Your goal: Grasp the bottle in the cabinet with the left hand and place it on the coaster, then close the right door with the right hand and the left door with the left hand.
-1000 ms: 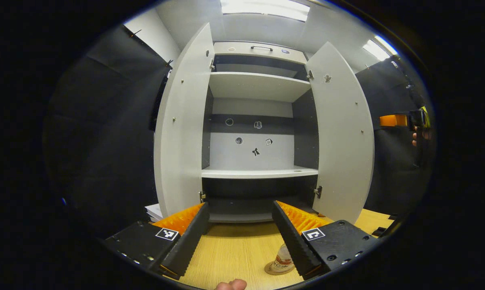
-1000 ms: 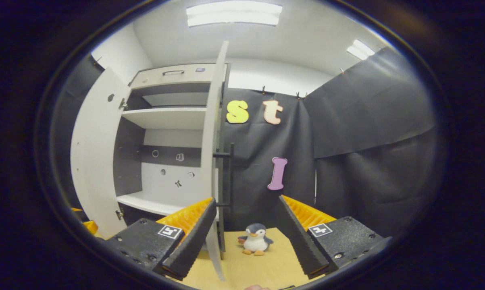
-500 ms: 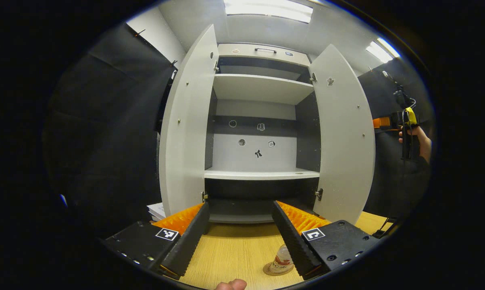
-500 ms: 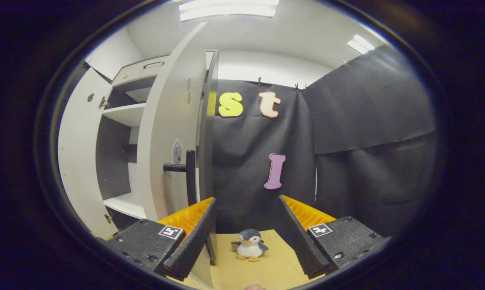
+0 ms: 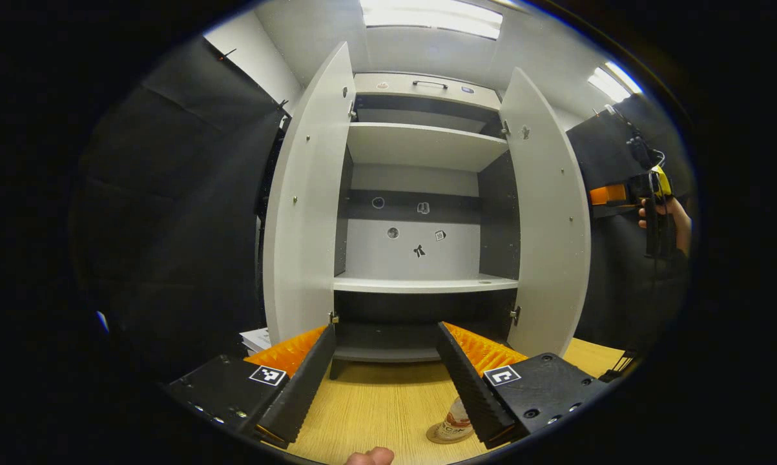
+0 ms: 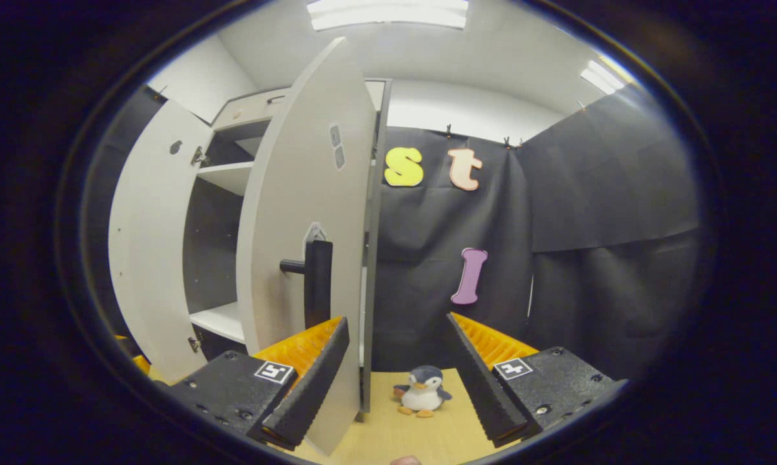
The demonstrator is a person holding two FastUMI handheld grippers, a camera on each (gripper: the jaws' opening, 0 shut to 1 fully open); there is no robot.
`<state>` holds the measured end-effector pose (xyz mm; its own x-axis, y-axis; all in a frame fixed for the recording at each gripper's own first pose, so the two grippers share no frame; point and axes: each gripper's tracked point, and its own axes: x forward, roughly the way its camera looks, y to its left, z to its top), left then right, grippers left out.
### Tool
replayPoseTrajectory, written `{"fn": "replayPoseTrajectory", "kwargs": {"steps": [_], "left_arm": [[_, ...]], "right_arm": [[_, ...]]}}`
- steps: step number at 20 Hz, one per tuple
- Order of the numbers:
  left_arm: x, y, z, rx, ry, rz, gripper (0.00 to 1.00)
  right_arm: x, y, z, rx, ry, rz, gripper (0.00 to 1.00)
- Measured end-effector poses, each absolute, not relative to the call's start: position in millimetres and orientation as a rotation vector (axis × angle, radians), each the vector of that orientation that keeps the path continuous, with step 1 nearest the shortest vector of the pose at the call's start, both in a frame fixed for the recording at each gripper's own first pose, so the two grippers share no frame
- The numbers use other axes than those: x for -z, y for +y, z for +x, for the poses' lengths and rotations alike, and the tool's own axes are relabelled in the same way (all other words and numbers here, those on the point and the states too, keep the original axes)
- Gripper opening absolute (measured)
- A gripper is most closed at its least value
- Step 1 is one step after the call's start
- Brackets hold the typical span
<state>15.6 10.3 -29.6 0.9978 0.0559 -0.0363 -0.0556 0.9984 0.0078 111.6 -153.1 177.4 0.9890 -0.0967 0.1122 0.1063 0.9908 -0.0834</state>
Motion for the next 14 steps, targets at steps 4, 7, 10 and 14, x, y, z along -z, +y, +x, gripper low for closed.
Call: {"fn": "replayPoseTrajectory", "kwargs": {"steps": [4, 7, 10, 14], "left_arm": [[29, 19, 11, -0.071, 0.04, 0.018, 0.95], [29, 24, 7, -0.083, 0.042, 0.02, 0.91], [26, 28, 3, -0.095, 0.037, 0.026, 0.91], [23, 31, -1, -0.106, 0.035, 0.033, 0.91]], "right_arm": [[-174, -111, 129, 0.015, -0.106, -0.049, 0.98], [-172, -82, 148, -0.039, -0.11, -0.034, 0.93], [-164, -54, 169, -0.094, -0.091, -0.022, 0.98], [-168, -40, 168, -0.108, -0.108, -0.034, 0.99]]}}
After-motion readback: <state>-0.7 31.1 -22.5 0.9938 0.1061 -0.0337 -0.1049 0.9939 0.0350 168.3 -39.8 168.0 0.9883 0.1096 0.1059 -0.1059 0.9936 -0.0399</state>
